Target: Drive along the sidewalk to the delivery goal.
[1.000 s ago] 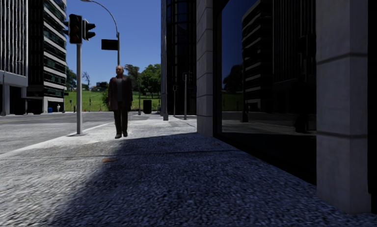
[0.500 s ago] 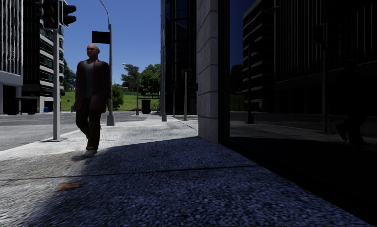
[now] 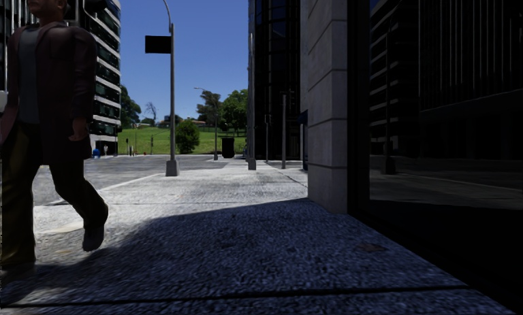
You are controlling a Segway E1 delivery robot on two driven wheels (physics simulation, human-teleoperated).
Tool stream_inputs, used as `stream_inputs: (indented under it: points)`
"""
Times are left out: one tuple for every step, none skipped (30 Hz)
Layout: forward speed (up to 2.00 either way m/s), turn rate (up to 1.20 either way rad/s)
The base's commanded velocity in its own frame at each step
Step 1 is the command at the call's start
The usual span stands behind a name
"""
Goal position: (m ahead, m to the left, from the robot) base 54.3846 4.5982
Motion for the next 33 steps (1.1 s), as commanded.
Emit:
stream_inputs:
  points:
    - [2.0, 0.37]
    - [2.0, 0.37]
    - [2.0, 0.37]
    - [2.0, 0.32]
    - [2.0, 0.27]
    - [2.0, 0.26]
    - [2.0, 0.26]
    - [2.0, 0.26]
    - [2.0, 0.24]
    - [2.0, 0.13]
    - [2.0, 0.0]
    - [2.0, 0.0]
    - [2.0, 0.0]
    - [2.0, 0.0]
    - [2.0, 0.0]
    - [2.0, 0.0]
    - [2.0, 0.0]
    - [2.0, 0.0]
    - [2.0, 0.0]
    - [2.0, 0.0]
    - [2.0, 0.0]
    - [2.0, 0.0]
    - [2.0, 0.0]
    - [2.0, 0.0]
    - [2.0, 0.0]
    - [2.0, 0.0]
    - [2.0, 0.0]
    - [2.0, 0.0]
    - [2.0, 0.0]
    - [2.0, 0.0]
    - [2.0, 0.0]
    - [2.0, 0.0]
    - [2.0, 0.0]
